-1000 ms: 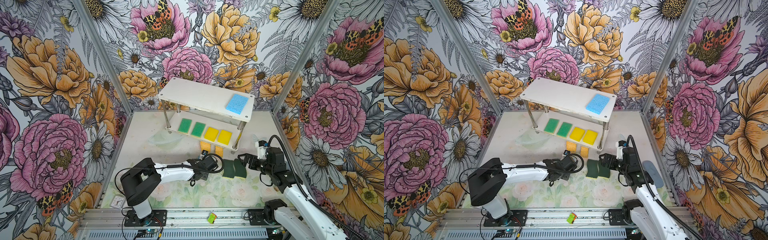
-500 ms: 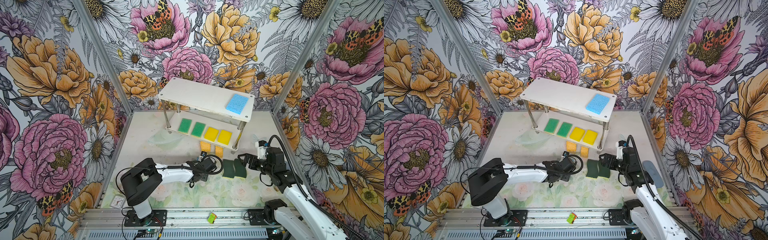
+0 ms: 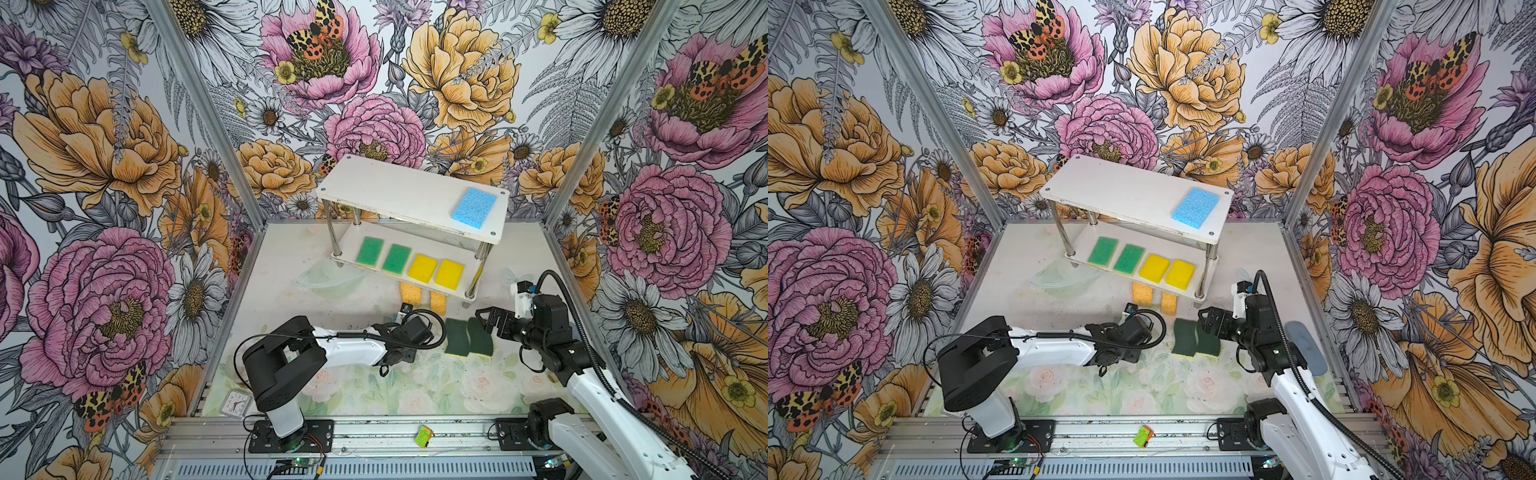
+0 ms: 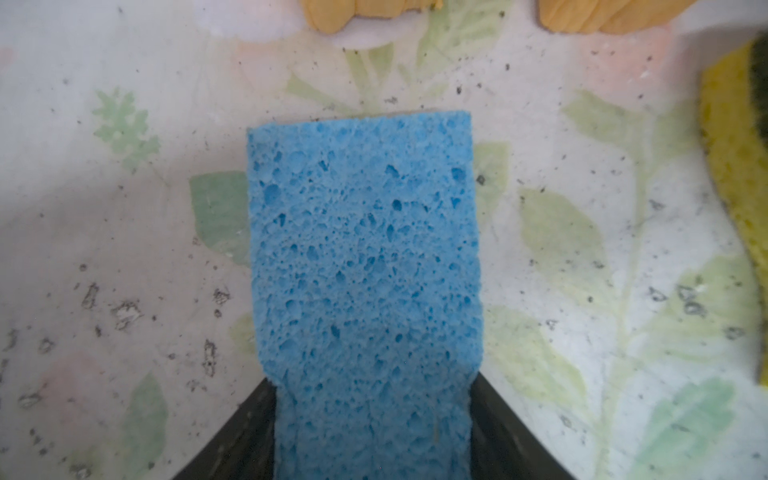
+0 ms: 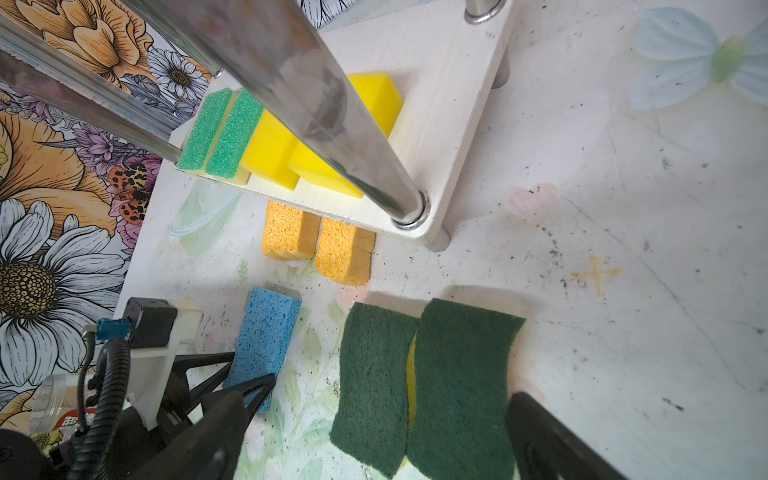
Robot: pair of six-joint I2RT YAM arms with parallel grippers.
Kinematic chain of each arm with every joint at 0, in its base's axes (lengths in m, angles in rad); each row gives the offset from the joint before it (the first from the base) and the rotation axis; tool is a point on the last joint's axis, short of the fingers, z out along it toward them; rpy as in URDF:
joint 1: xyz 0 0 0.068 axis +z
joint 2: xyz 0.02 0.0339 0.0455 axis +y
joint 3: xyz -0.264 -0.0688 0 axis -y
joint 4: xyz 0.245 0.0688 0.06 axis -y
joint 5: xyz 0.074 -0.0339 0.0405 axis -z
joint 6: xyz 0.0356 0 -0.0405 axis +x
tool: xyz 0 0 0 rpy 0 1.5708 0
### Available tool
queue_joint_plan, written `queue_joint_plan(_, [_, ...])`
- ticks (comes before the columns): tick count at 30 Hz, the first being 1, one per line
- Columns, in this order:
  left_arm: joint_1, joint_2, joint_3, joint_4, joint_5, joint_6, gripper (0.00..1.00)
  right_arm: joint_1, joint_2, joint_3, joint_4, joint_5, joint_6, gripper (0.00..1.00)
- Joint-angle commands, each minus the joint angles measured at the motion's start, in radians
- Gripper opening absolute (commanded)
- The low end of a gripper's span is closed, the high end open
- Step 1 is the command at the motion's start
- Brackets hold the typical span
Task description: Place and organize the cleaning sponges onto the shelf
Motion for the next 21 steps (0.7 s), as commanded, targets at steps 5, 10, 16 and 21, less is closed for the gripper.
queue_joint_plan(5, [-0.005,-0.003,-0.023,-0.015,-0.04,0.004,0.62,0.005,-0.007,0.018,0.009,0.018,0.002,1.0])
queue_joint_plan(10, [-0.002,-0.054,-0.022,-0.025,-0.053,0.02,0.63,0.006,-0.007,0.019,0.01,0.017,0.002,1.0])
queue_joint_plan(16, [0.008,-0.115,-0.001,-0.07,-0.067,0.052,0.63,0.006,-0.002,0.022,0.009,0.017,0.001,1.0])
queue_joint_plan(21, [0.02,-0.177,0.0,-0.088,-0.067,0.062,0.64,0.006,-0.001,0.022,0.009,0.017,0.002,1.0])
